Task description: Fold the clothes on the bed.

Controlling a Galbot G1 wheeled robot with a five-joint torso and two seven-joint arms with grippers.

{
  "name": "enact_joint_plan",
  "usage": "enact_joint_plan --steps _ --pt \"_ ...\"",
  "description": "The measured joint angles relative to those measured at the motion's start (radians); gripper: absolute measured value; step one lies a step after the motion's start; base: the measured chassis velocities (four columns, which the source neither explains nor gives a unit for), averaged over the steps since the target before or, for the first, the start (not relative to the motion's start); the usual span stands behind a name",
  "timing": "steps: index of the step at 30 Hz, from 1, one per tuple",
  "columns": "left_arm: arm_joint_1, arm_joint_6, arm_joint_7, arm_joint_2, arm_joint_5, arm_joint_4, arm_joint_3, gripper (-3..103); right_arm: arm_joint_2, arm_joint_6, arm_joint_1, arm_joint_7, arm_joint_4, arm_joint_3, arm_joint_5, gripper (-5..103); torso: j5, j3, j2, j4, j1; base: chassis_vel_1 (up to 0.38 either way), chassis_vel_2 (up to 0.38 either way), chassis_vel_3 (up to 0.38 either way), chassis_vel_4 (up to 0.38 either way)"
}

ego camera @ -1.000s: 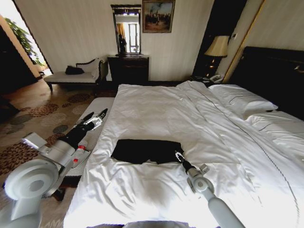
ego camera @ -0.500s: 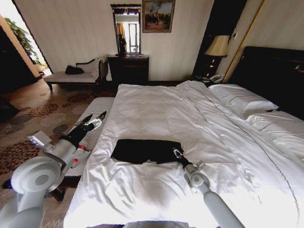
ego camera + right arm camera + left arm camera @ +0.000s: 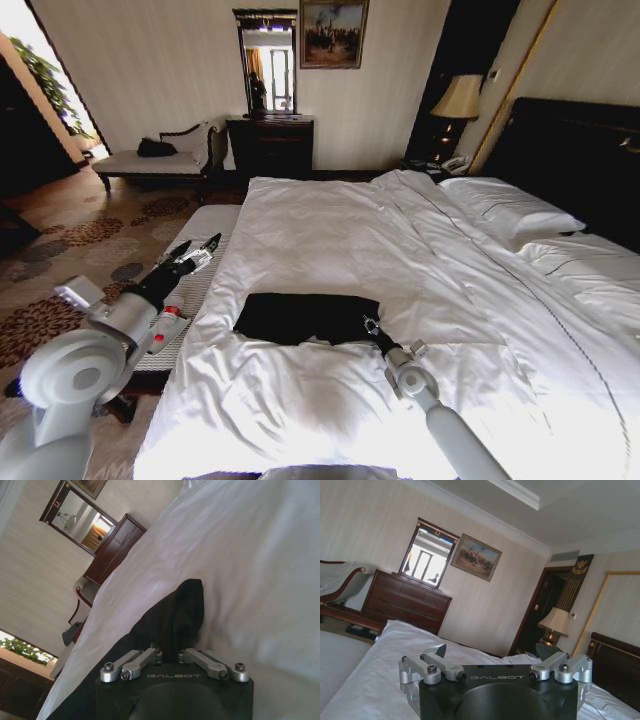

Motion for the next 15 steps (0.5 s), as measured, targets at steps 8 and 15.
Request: enact_joint_plan --steps 8,15 --pt "-0.003 0.0 0.0 -0.001 0.019 0.02 0.003 100 -0.018 0.01 0.005 0.011 0.01 0.01 0.006 3 0.0001 0.0 0.0 0.0001 0.0 0.0 0.0 0.0 0.0" --pt "0.002 0.0 0.0 -0.012 0.032 0.016 0.003 100 -0.084 0.016 -0.032 0.057 0.129 0.051 0.055 3 -0.0002 0.0 0.0 0.0 0.0 0.0 0.0 0.0 0.0"
